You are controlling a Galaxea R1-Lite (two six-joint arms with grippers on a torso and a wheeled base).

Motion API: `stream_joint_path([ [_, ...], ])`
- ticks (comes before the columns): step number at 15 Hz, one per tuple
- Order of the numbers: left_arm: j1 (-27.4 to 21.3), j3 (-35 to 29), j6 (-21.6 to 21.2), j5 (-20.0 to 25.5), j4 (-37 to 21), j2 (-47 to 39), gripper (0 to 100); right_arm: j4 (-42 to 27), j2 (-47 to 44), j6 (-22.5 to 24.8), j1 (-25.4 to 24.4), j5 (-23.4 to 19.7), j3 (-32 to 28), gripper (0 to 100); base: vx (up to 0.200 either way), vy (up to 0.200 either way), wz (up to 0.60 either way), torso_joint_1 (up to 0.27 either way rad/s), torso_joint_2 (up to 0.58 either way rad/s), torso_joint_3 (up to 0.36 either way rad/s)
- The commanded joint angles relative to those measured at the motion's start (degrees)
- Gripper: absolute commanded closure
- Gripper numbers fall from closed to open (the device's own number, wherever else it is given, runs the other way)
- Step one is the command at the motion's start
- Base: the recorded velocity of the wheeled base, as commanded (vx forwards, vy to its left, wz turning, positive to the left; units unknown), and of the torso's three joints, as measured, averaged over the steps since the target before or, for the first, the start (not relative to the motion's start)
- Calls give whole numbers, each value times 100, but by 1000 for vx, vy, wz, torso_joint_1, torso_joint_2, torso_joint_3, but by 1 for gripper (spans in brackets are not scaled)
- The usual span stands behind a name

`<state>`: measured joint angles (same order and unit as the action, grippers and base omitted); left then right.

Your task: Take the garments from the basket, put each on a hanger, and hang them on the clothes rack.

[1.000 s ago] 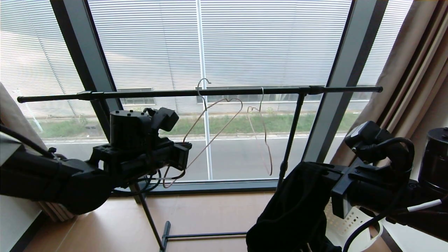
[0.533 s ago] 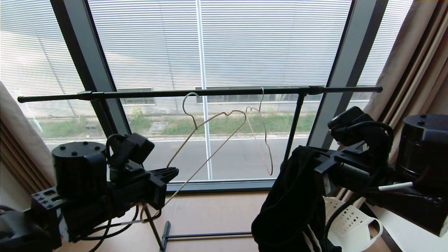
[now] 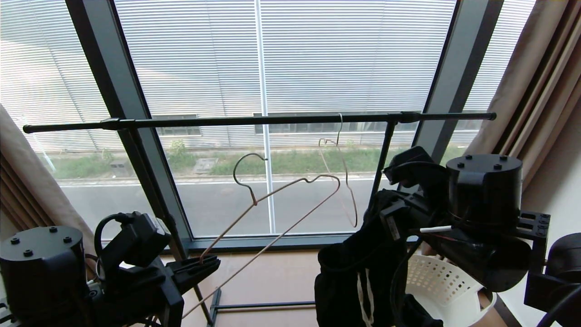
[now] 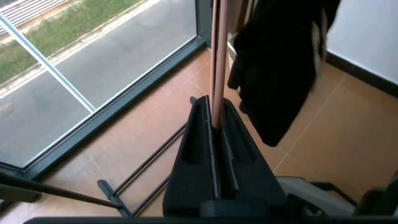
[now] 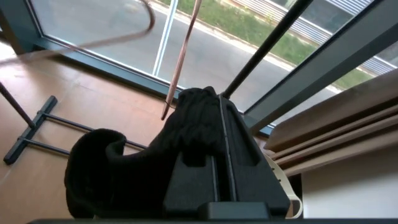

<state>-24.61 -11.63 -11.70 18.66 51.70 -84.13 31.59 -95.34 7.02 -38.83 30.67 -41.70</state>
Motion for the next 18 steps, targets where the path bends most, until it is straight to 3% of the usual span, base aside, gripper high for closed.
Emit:
stream_joint_path([
  [1, 9, 64, -113, 173, -2, 28, 100, -3, -125, 1, -2, 35, -75, 100, 0, 0, 0, 0, 0, 0],
  [8, -26, 135, -192, 269, -2, -7, 100, 5, -283, -52, 367, 202, -338, 100, 0, 0, 0, 0, 0, 0],
  [18, -465, 293, -385, 269, -2, 10, 100, 5, -503, -157, 648, 202, -514, 100, 0, 0, 0, 0, 0, 0],
])
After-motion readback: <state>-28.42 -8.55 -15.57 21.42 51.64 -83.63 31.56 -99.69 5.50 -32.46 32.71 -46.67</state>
